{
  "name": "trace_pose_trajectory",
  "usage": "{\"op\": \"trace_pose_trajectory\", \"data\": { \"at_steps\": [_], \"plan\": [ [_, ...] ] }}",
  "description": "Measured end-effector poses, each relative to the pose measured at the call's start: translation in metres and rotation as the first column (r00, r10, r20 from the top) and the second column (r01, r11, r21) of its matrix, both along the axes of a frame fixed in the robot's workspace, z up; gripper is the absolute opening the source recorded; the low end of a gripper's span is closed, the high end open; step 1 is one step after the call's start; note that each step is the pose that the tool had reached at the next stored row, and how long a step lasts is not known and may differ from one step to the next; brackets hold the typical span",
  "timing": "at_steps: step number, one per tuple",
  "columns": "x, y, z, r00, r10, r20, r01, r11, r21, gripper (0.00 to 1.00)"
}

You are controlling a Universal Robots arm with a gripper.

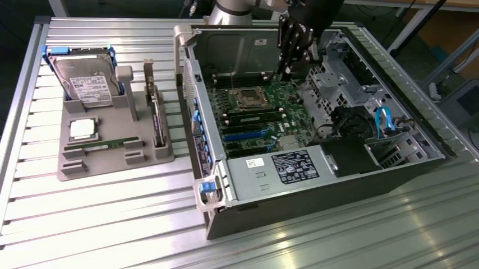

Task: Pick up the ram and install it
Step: 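Insert the ram into the slot, then press down the ram until it locks into place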

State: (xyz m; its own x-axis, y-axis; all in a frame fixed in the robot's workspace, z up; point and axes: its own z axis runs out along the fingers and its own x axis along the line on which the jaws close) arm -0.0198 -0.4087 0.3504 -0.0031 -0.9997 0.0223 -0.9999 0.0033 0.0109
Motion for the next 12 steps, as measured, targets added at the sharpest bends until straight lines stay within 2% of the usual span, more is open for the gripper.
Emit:
{"op": "trace_pose_trajectory", "data": {
  "at_steps": [12],
  "plan": [
    [0.0,0.0,0.0001,1.0,0.0,-0.0001,0.0,1.0,-0.0003,0.25]
  ]
}}
